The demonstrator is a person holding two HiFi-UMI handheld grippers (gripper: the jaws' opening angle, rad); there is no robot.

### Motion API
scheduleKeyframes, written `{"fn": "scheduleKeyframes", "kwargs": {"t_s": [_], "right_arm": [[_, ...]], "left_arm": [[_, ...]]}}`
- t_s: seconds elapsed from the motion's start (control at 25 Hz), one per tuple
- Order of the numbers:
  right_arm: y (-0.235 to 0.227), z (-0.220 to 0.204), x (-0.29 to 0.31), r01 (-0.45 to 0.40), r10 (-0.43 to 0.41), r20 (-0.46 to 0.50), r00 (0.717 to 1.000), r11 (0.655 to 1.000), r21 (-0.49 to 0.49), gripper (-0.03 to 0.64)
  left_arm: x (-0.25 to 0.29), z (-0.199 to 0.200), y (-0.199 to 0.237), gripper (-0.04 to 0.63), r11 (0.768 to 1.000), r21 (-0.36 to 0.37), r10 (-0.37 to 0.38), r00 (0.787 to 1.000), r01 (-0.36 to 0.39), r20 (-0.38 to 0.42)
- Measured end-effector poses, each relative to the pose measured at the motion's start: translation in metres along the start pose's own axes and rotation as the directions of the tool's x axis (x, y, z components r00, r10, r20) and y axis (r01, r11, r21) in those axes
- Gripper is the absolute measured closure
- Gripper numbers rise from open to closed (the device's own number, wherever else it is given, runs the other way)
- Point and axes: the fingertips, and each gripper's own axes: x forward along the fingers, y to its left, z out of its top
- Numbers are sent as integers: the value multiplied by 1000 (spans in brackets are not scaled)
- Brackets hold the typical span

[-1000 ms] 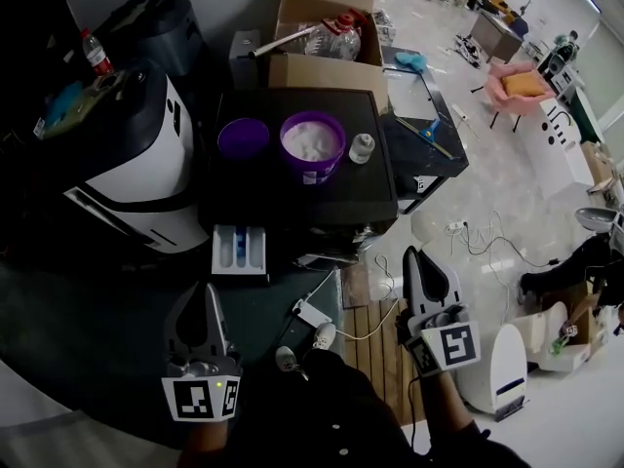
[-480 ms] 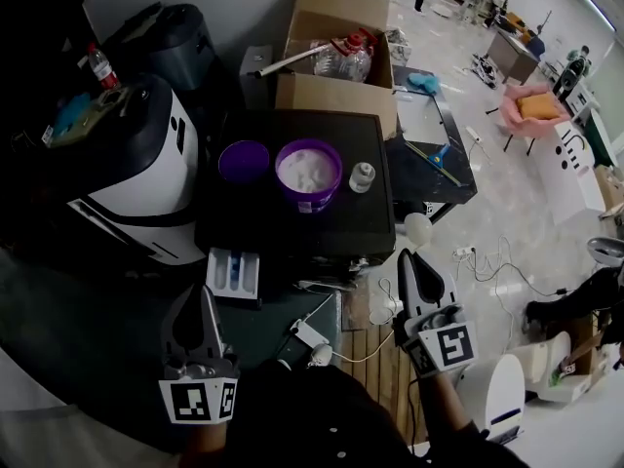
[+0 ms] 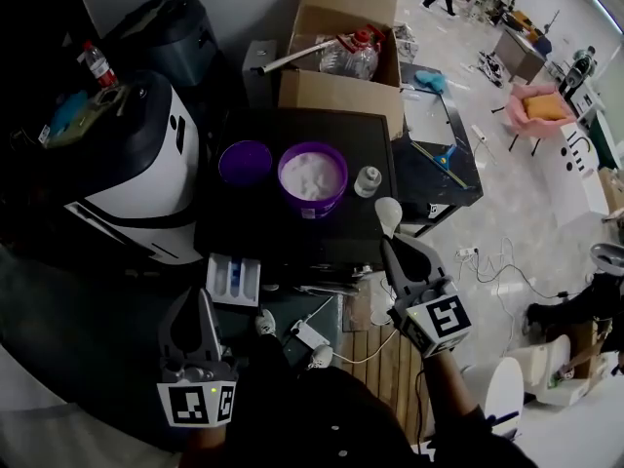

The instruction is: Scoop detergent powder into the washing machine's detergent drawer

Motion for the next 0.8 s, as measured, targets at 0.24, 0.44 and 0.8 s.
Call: {"fn": "scheduleKeyframes", "kwargs": {"t_s": [0.24,0.44,0.8], "right_arm": [[-4,0,54,-41,39,-140,989,999,-14,584],[-9,-13,100,-106,101,-257,961,994,-7,583],[-21,-46,153,-176,163,-442,882,984,11,583]], "left_arm": [[26,-5,20,580,999,-12,-35,999,35,-3],[44,-19,38,580,998,-31,-46,999,46,-24],[70,-49,45,580,995,-53,-92,992,87,-92]]}}
